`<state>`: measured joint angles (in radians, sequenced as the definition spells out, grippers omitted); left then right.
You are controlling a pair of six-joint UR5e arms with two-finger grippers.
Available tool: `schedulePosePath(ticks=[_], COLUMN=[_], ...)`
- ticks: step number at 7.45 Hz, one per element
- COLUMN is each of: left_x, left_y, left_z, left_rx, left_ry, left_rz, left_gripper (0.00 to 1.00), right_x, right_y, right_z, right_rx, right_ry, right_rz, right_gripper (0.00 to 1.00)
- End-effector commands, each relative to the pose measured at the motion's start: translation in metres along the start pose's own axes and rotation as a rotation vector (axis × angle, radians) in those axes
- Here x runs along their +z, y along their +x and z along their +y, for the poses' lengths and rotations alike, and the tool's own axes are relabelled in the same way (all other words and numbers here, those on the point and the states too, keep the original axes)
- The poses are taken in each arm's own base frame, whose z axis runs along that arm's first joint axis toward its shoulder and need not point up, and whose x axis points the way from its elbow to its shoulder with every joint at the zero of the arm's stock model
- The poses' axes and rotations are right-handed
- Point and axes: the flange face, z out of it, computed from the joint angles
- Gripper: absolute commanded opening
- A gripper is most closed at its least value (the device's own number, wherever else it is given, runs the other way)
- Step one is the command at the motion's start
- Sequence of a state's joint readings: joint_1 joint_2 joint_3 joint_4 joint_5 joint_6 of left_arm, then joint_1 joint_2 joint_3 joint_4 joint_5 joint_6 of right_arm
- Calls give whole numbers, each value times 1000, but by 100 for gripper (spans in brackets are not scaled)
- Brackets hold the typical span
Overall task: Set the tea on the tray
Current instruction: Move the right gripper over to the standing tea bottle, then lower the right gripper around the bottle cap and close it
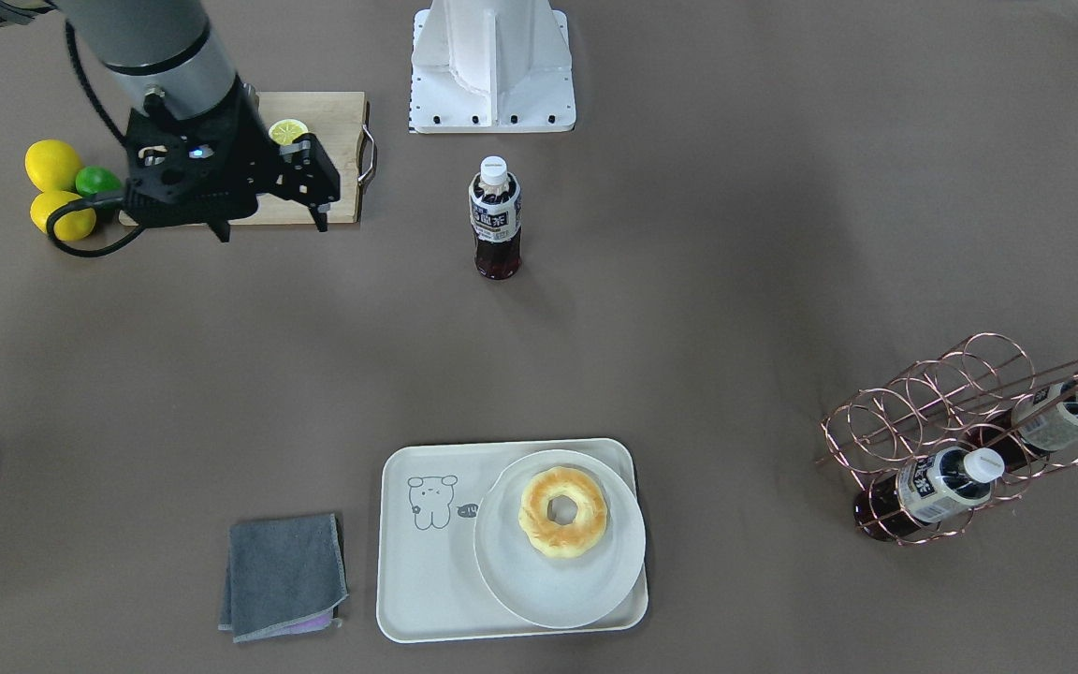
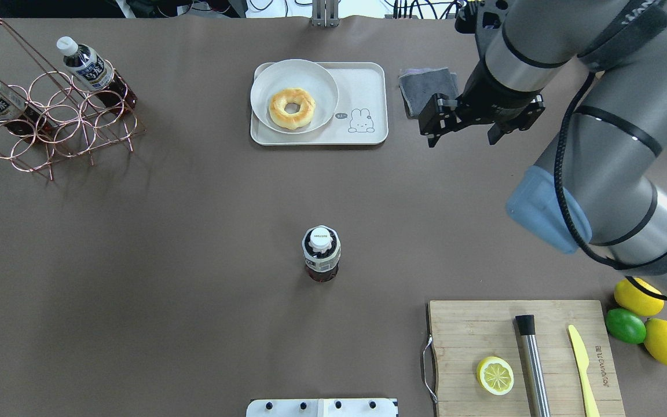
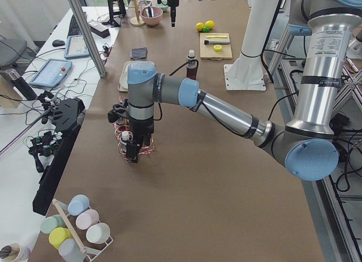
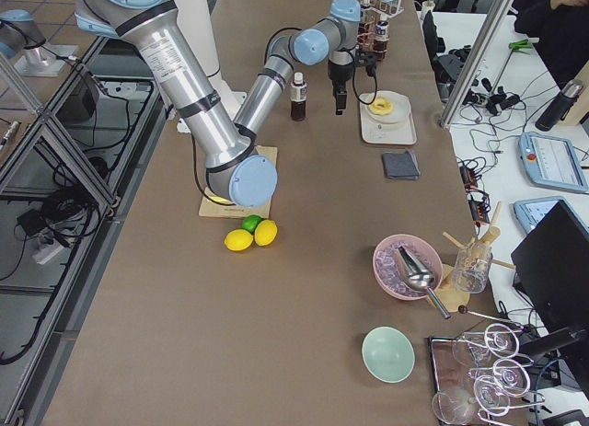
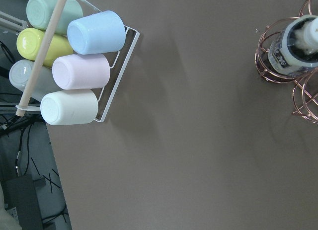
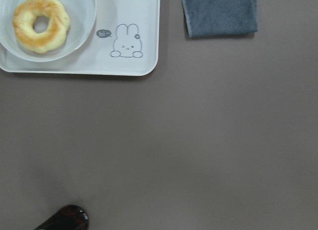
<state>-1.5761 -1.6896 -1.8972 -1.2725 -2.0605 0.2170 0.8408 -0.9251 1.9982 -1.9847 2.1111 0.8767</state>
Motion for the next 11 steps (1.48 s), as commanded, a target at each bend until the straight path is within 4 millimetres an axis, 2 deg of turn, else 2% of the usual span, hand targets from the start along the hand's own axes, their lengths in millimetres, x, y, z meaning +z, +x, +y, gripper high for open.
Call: schedulePosePath(ticks=[1, 3, 5, 6, 9, 11], left_x=[7, 9, 9, 9, 9, 11], left_y=[-7, -8, -9, -9, -10, -11], left_z=[16, 16, 17, 17, 17, 17], left_rx=[-24, -26, -28, -28, -30, -32], left_ry=[-1, -5, -6, -6, -7, -9], left_rz=[35, 34, 34, 34, 34, 35], left_gripper=[98, 98, 98, 98, 98, 98], right_x=[2, 26, 39, 50, 60, 61], right_y=[-92, -147, -178, -186, -189, -203], right_z=[43, 76, 91, 103, 102, 99], right_rx=[79, 62, 84, 62, 61, 60], right_ry=[6, 42, 40, 62, 52, 50], right_rz=[-48, -27, -20, 2, 20, 22], right_gripper=[100, 100, 100, 100, 99, 99])
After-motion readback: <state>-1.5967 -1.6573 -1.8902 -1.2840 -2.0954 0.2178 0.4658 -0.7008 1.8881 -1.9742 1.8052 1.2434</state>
